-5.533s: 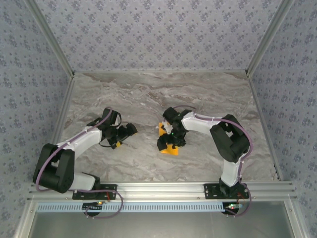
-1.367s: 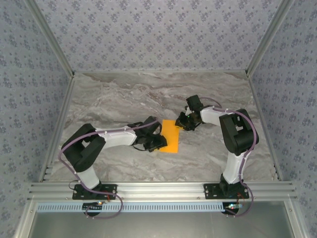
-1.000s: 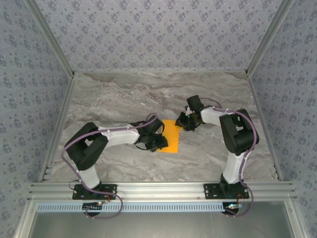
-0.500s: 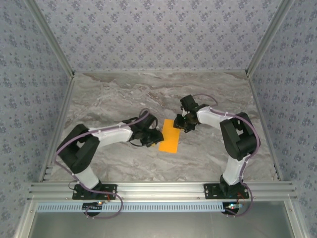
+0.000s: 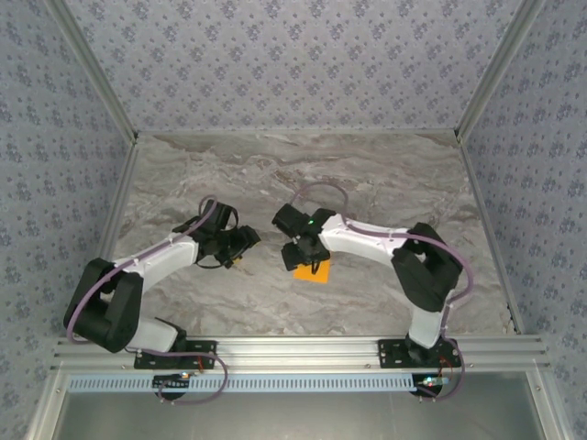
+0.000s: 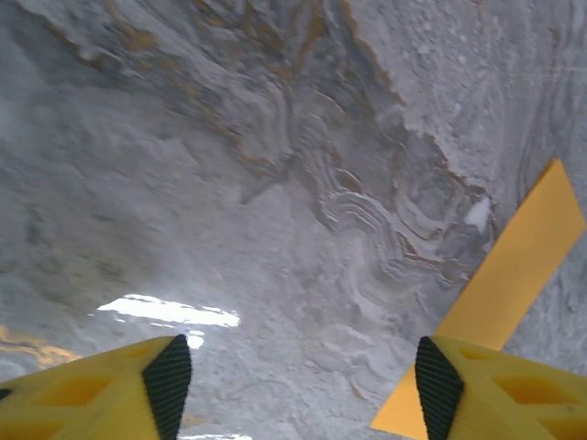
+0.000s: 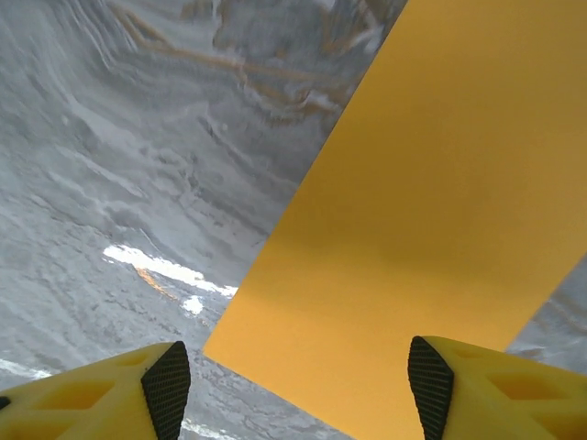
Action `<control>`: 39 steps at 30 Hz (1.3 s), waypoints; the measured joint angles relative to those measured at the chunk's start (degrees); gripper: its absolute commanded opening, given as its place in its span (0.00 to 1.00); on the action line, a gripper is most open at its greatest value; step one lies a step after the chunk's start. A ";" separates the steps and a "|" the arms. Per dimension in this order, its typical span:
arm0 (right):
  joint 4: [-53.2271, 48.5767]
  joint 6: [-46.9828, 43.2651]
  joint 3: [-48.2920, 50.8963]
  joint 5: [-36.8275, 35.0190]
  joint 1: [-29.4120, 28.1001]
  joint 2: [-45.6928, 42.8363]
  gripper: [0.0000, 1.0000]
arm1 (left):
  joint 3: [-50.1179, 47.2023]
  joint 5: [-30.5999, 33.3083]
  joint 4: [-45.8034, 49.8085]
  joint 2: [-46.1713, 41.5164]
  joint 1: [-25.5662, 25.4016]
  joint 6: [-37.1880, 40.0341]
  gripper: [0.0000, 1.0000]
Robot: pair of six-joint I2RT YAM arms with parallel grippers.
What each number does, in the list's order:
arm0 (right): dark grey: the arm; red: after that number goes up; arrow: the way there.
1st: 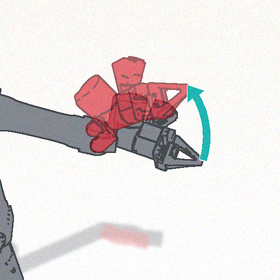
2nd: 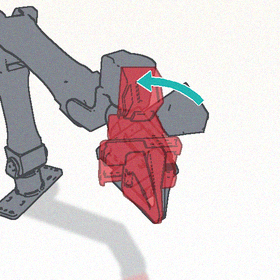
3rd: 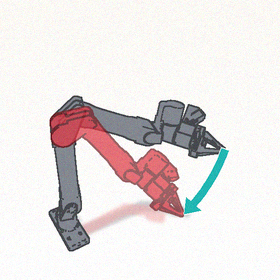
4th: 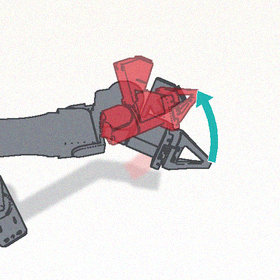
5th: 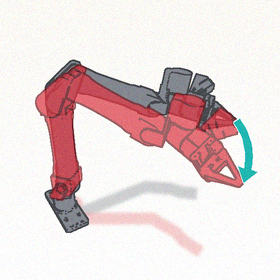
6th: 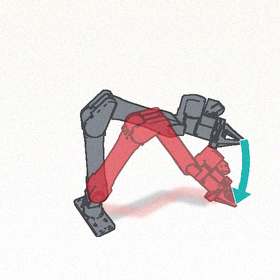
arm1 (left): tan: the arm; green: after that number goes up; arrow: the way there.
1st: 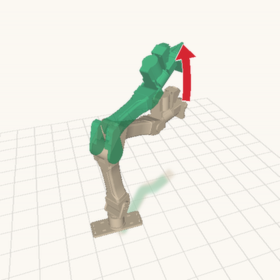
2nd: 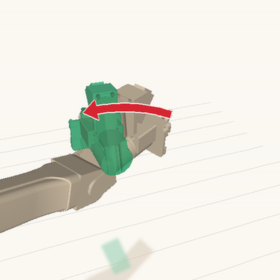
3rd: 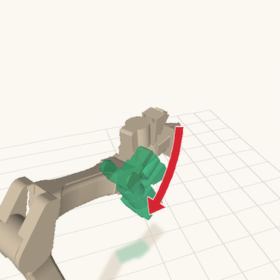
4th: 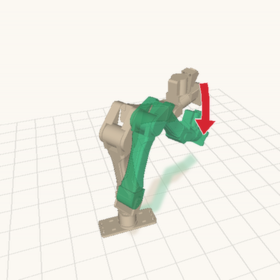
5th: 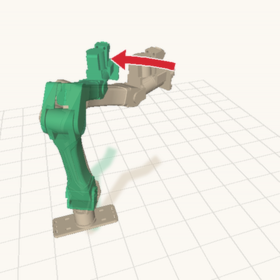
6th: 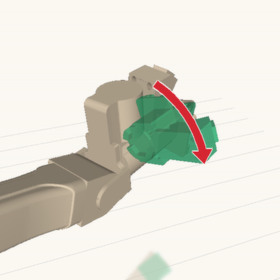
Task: Fold a paper plane with a square sheet of paper (pick it up from the middle)
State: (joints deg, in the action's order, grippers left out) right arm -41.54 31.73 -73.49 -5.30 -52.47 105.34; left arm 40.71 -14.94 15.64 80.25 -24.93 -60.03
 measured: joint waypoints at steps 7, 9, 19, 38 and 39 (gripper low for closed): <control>-2.32 2.29 -1.51 -0.11 -1.70 6.12 0.70 | -0.42 -0.31 0.28 0.00 2.08 0.00 0.80; -2.47 2.58 -1.95 -0.02 -1.68 6.21 0.71 | -0.44 -0.44 0.31 0.04 2.32 -0.02 0.80; -0.66 4.37 -0.46 2.49 -0.33 5.84 0.55 | -0.48 -0.87 0.35 0.55 2.43 0.00 0.81; 19.69 -0.98 16.94 34.10 15.58 -3.10 0.60 | -2.93 -9.25 -6.84 0.90 1.88 1.46 0.83; 20.11 -1.40 17.22 35.26 16.11 -3.08 0.60 | -3.02 -9.55 -7.30 0.98 1.70 1.51 0.83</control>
State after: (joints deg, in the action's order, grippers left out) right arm -21.43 30.33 -56.27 29.95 -36.36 102.26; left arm 37.69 -24.49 8.34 81.23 -23.22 -58.52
